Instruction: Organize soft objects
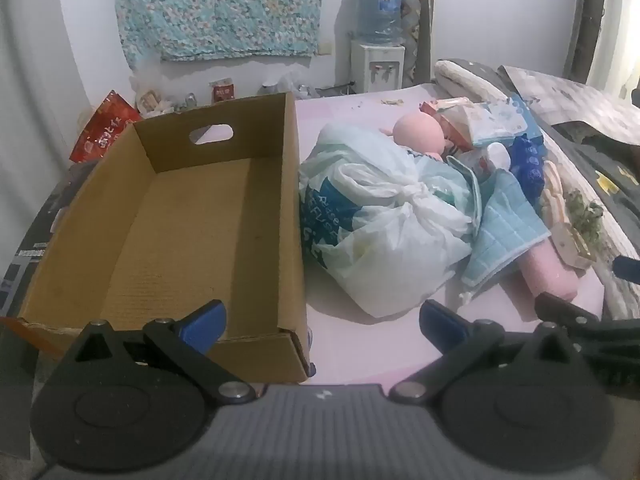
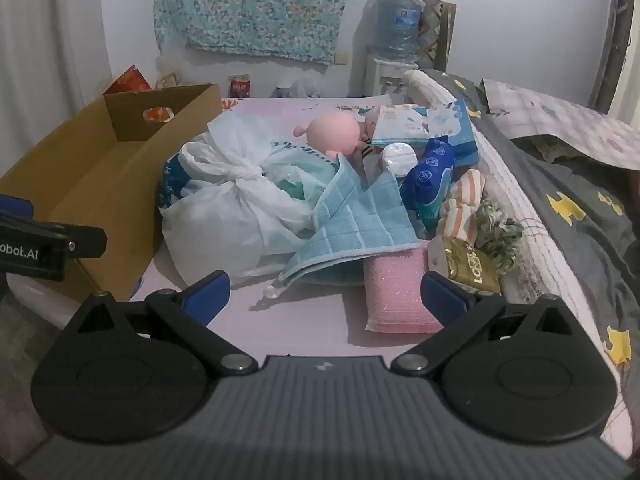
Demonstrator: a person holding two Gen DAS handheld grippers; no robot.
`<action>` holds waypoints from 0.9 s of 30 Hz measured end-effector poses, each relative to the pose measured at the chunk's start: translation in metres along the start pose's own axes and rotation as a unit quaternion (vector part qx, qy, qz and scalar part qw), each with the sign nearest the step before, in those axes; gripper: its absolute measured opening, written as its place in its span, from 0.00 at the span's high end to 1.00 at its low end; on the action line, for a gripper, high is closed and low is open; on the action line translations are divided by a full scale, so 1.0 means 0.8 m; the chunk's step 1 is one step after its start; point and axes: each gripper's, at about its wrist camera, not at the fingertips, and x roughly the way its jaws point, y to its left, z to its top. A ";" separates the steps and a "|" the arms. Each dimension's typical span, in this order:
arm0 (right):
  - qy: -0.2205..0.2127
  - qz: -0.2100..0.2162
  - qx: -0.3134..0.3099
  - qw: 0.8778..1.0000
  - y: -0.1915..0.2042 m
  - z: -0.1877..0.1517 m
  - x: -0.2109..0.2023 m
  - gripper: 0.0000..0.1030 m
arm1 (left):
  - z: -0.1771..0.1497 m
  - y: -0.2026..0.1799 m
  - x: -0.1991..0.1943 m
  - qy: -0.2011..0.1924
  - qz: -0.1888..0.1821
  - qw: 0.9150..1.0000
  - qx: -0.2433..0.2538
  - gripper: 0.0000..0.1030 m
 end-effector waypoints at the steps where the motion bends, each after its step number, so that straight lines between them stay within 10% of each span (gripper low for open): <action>1: 0.000 0.001 0.002 1.000 -0.001 0.000 0.001 0.01 | 0.000 0.000 0.000 0.002 -0.001 1.000 -0.001 0.00; 27: -0.001 0.014 -0.013 1.000 0.005 0.013 0.005 0.01 | -0.002 0.009 -0.006 0.008 0.016 1.000 -0.004 0.00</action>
